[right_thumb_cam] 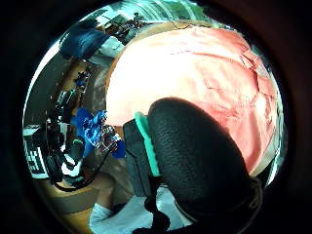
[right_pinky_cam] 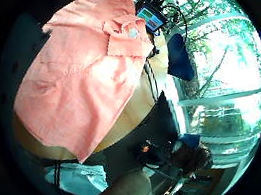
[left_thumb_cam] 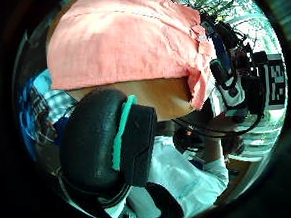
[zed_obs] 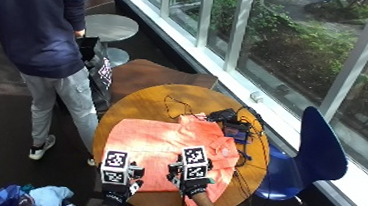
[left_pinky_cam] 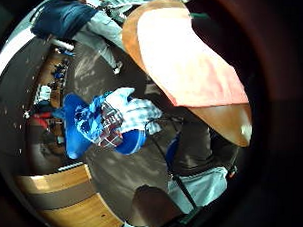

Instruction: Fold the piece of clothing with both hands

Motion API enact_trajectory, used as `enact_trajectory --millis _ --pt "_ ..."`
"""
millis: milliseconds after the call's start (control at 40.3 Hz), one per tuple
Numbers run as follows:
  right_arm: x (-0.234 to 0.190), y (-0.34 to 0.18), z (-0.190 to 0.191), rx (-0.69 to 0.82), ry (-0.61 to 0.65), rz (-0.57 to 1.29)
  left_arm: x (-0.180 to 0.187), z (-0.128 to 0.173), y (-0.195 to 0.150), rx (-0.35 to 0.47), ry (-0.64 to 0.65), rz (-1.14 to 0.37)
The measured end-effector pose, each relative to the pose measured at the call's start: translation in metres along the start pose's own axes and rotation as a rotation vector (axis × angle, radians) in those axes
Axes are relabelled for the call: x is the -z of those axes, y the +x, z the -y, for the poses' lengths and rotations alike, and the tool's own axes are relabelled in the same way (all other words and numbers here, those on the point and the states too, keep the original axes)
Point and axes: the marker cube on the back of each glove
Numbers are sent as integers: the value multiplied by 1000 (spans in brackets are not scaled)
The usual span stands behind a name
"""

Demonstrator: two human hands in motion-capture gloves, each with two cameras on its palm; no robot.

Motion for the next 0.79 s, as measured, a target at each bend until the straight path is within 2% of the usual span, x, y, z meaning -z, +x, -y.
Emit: enact_trajectory --millis 149,546,670,794 --pt "2 5 -1 -9 1 0 1 -2 0 1 -30 -5" --pt "4 11 -10 25 -12 2 12 -2 5 -35 -15 -17" --pt "-7 22 -17 30 -30 33 1 1 3 -27 -22 -8" --pt "-35 39 -19 -7 -67 98 -28 9 -2 -3 -102 13"
